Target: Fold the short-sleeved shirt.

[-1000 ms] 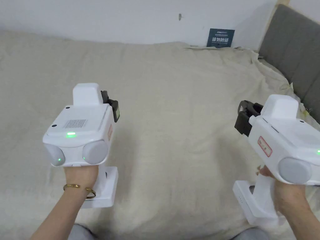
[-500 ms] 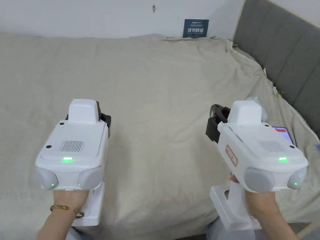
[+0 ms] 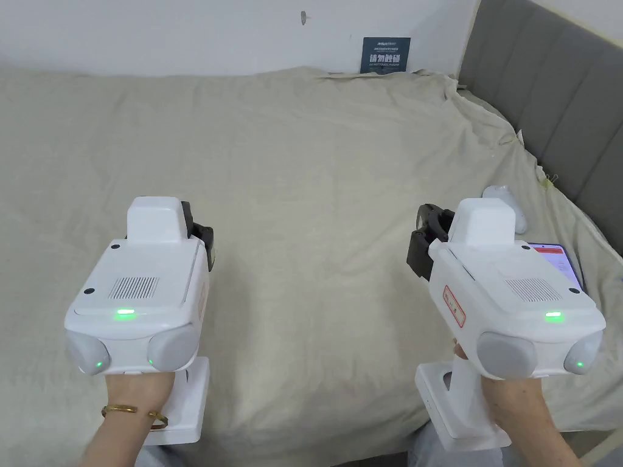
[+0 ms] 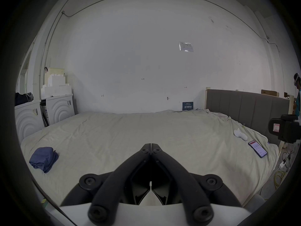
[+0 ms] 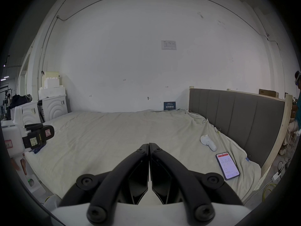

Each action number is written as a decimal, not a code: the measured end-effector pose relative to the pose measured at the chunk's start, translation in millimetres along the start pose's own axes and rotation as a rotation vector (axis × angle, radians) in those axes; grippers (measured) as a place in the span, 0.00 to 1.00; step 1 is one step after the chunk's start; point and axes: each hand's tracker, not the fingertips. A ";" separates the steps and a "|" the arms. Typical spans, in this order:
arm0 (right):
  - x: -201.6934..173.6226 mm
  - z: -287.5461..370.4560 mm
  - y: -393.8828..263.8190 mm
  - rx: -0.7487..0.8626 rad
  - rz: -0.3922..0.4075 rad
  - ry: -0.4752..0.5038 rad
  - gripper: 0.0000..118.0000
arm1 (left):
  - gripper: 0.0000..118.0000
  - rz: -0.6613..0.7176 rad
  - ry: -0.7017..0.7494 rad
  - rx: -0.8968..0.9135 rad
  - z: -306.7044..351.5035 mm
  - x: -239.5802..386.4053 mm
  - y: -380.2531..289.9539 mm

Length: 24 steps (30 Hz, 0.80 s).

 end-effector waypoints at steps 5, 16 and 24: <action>4.1 -2.1 1.5 0.008 0.017 -0.009 0.00 | 0.00 0.006 0.007 -0.016 2.0 -1.9 -5.1; 5.2 -3.5 3.7 -0.004 0.021 -0.025 0.00 | 0.00 -0.009 0.012 -0.006 5.3 -4.1 -4.9; 11.6 -5.4 2.1 0.000 0.024 -0.036 0.00 | 0.00 -0.018 0.003 0.007 10.0 -1.6 -4.5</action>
